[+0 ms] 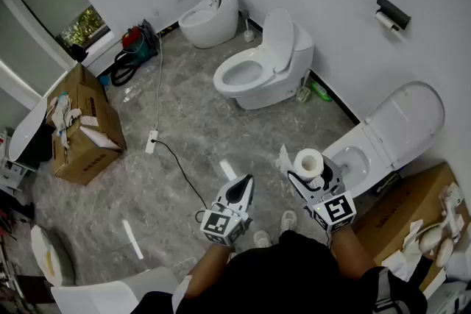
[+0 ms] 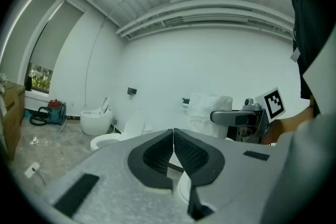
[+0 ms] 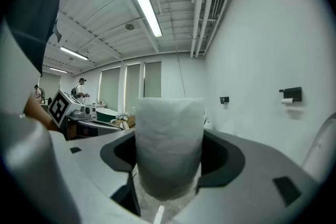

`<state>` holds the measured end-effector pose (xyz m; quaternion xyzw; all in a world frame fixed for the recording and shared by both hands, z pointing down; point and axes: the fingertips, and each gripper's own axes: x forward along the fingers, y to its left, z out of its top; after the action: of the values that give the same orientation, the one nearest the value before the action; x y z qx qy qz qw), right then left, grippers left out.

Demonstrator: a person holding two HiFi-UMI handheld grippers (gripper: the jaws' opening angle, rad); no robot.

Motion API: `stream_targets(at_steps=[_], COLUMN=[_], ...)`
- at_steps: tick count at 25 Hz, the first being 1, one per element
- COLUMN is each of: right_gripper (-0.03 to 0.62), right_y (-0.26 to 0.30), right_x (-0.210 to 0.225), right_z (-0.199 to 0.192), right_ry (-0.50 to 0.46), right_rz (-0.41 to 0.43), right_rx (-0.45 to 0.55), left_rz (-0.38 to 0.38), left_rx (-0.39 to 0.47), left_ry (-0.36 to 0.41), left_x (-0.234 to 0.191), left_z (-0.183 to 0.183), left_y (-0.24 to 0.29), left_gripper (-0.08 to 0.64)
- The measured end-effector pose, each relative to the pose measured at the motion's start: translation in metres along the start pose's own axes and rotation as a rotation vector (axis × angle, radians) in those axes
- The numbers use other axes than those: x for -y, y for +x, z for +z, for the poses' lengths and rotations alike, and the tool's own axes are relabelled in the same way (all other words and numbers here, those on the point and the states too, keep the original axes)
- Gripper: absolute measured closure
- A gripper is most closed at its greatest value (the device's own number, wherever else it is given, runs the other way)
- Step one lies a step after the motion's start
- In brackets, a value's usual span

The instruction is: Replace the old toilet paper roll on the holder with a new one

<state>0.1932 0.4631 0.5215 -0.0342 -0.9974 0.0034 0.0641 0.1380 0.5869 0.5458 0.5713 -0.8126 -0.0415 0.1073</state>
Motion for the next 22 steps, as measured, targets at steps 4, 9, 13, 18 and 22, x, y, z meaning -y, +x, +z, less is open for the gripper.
stream_targets(at_steps=[4,9,13,18,22], right_gripper=[0.282,0.282,0.282,0.282,0.282], right_y=[-0.010,-0.019,-0.018,-0.023,-0.020], right_x=[0.006,0.017,0.028,0.056,0.075], right_z=[0.008,0.013,0.023,0.053,0.061], right_ry=[-0.020,-0.032,-0.077,-0.175,-0.171], right_rz=[0.015,0.010,-0.008,-0.051,-0.041], right_rx=[0.005,0.018,0.027,0.102,0.138], left_rz=[0.001,-0.005,0.007,0.018,0.070], left_rx=[0.004,0.006,0.012,0.022,0.030], left_ry=[0.016,0.025,0.031,0.058,0.075], left_x=[0.016,0.027,0.028,0.036,0.033], left_z=[0.002,0.006,0.014,0.022,0.031], left_y=[0.007,0.019,0.027,0.052,0.066], left_gripper=[0.553,0.552,0.554,0.552,0.553])
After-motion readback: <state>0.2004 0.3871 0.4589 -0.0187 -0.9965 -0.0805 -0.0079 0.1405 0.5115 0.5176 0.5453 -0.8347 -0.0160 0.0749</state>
